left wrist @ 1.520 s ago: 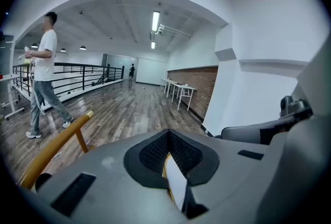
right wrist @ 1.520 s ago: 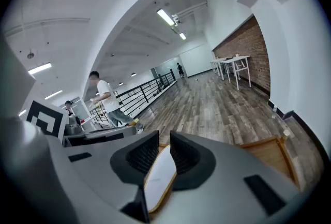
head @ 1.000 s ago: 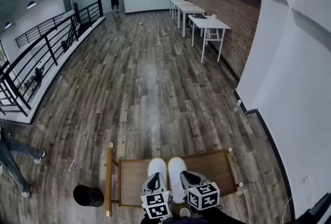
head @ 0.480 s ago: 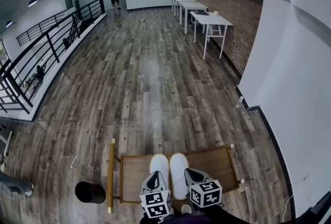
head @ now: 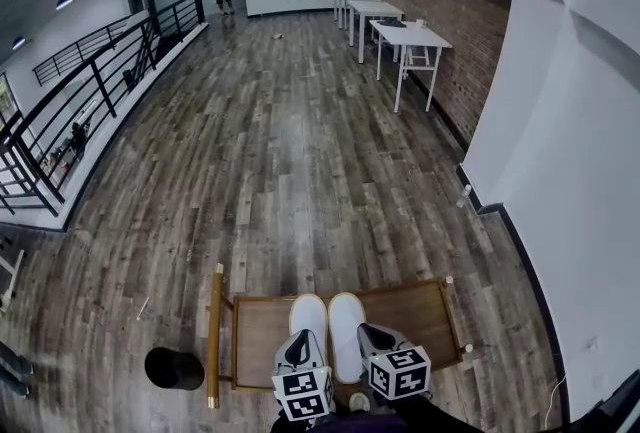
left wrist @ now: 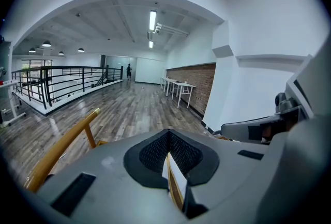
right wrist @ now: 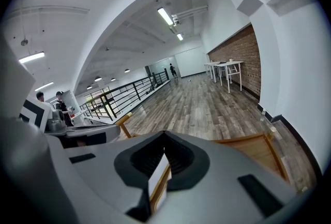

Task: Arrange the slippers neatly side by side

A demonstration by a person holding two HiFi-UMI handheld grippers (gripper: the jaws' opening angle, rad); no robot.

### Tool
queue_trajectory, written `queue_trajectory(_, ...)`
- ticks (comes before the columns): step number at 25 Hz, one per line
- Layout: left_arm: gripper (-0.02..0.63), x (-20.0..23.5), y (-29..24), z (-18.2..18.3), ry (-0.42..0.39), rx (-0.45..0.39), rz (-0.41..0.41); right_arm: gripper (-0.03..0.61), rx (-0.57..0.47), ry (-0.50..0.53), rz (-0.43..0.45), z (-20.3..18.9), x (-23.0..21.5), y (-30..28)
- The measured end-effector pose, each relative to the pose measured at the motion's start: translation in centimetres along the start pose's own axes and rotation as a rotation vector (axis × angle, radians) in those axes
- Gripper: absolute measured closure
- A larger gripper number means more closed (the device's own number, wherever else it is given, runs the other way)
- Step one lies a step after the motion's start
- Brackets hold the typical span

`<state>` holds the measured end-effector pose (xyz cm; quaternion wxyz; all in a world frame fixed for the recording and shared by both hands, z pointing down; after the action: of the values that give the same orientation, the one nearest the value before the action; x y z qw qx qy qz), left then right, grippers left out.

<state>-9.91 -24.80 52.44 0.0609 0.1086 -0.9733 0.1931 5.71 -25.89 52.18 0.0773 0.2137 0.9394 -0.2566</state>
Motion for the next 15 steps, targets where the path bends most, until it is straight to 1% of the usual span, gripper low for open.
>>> queue_trajectory(15, 0.614, -0.03, 0.2, -0.08, -0.002, 0.004, 0.004, 0.58, 0.012, -0.002, 0.007, -0.09, 0.04, -0.03)
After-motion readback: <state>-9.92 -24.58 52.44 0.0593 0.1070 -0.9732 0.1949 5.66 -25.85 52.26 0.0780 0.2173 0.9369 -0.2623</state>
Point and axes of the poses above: the fingertips, and each gripper's own axes: y backward along the fingers, x to its left, z out of its top, the point moved 6 cm from there along y, backward along the fingers, and after that the axes turned 4 degrees about -x, right-handed, at the moved point
